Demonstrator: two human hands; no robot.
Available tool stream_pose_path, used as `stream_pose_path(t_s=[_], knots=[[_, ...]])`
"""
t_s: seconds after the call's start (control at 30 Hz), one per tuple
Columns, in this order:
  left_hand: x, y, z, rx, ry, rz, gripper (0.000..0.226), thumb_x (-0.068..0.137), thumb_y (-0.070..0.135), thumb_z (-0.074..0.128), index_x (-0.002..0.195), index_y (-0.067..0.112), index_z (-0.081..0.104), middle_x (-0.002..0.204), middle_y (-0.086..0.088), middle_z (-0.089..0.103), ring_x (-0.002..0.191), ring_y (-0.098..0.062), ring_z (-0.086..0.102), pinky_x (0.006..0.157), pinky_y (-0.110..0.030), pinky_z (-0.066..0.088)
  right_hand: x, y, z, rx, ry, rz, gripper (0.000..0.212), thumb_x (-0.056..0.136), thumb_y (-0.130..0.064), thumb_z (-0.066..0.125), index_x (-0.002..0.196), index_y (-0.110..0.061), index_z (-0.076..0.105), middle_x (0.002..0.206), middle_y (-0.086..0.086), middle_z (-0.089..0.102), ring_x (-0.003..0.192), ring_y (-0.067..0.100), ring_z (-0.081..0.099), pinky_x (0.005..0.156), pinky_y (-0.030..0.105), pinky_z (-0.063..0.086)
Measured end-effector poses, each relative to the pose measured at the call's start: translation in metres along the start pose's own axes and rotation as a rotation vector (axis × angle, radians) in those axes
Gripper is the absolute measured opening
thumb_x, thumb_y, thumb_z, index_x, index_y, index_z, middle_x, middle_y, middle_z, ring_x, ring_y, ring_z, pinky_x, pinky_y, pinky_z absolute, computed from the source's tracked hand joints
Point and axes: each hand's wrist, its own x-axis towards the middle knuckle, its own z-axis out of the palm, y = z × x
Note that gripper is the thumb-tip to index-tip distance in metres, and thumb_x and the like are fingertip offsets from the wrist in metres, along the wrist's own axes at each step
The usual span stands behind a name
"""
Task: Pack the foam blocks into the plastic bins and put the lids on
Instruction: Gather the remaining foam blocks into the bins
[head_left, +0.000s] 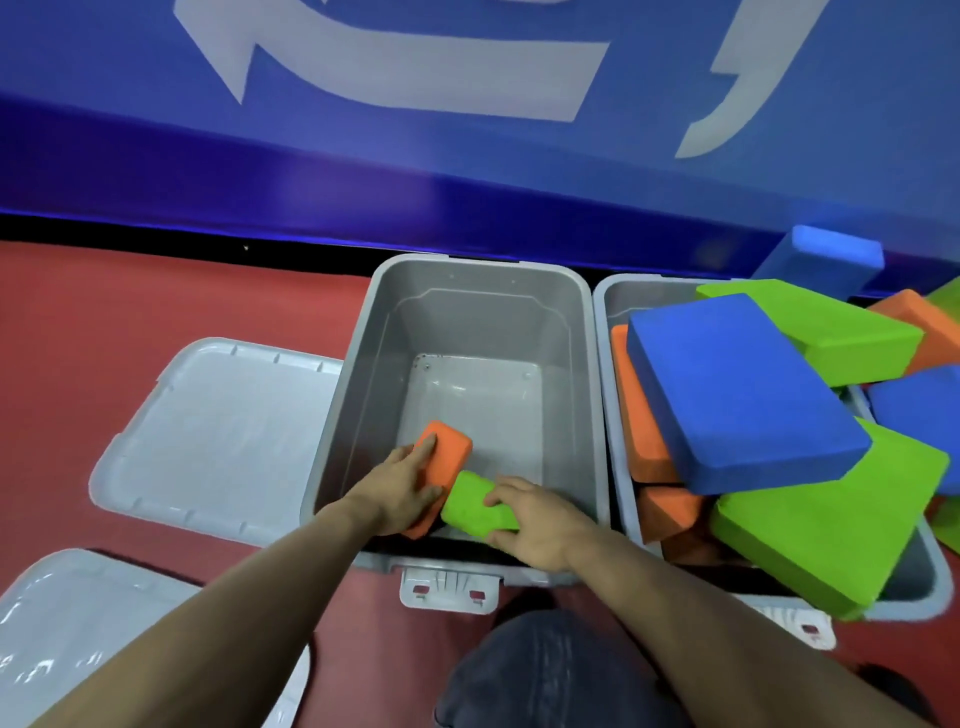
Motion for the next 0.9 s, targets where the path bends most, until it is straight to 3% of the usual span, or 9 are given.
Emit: stream_pose_path(t_s=[0.07,0.13,0.23,0.37,0.57,0.9], knots=[[-0.003,0.004,-0.003,-0.042,-0.039,-0.005,0.075,0.101,0.041,0.054,0.161,0.025,0.014,0.165,-0.01,0.014,0.129,-0.035,0.055,0.11,-0.036,0.044,-0.005,0.002,-0.005,0.021,0.0,0.01,0.051,0.094,-0.04,0.064,0.142,-0.025,0.053,0.158,-0.006,0.033,0.138,0.02,0.044,0.117,0.03,0.032],[-0.007,0.01,-0.009,0.007,-0.036,-0.02,0.07,0.102,0.042,0.052,0.161,0.021,0.02,0.165,-0.012,0.015,0.134,-0.034,0.05,0.113,-0.035,0.04,-0.013,0.003,-0.014,0.012,0.04,0.02,0.049,0.097,-0.038,0.06,0.143,-0.023,0.052,0.158,-0.004,0.034,0.138,0.02,0.045,0.116,0.03,0.033],[-0.02,0.03,-0.026,0.062,0.059,-0.013,0.064,0.104,0.039,0.049,0.158,0.012,0.027,0.162,-0.017,0.026,0.144,-0.032,0.038,0.118,-0.032,0.028,-0.031,0.005,-0.034,0.014,0.134,0.022,0.045,0.099,-0.035,0.057,0.142,-0.023,0.052,0.157,-0.002,0.037,0.139,0.022,0.045,0.115,0.03,0.033],[-0.045,0.077,-0.053,0.054,0.237,0.062,0.06,0.102,0.035,0.052,0.154,0.009,0.036,0.154,-0.016,0.04,0.143,-0.03,0.038,0.118,-0.034,0.028,-0.074,0.004,-0.07,-0.006,0.258,-0.003,0.045,0.101,-0.035,0.054,0.145,-0.024,0.048,0.16,-0.003,0.033,0.145,0.017,0.036,0.117,0.027,0.027],[-0.099,0.191,-0.077,0.064,0.395,0.248,0.06,0.102,0.043,0.049,0.154,0.015,0.037,0.157,-0.008,0.038,0.143,-0.026,0.039,0.118,-0.04,0.031,-0.173,0.014,-0.128,-0.087,0.443,0.055,0.052,0.101,-0.038,0.051,0.151,-0.025,0.04,0.162,-0.004,0.029,0.146,0.02,0.034,0.116,0.032,0.029],[-0.179,0.404,-0.031,0.07,0.415,0.604,0.059,0.102,0.038,0.053,0.153,0.011,0.038,0.154,-0.01,0.041,0.143,-0.024,0.037,0.116,-0.031,0.025,-0.366,0.093,-0.183,-0.113,0.735,0.269,0.06,0.099,-0.046,0.052,0.153,-0.025,0.036,0.164,0.0,0.027,0.146,0.025,0.035,0.117,0.042,0.033]])
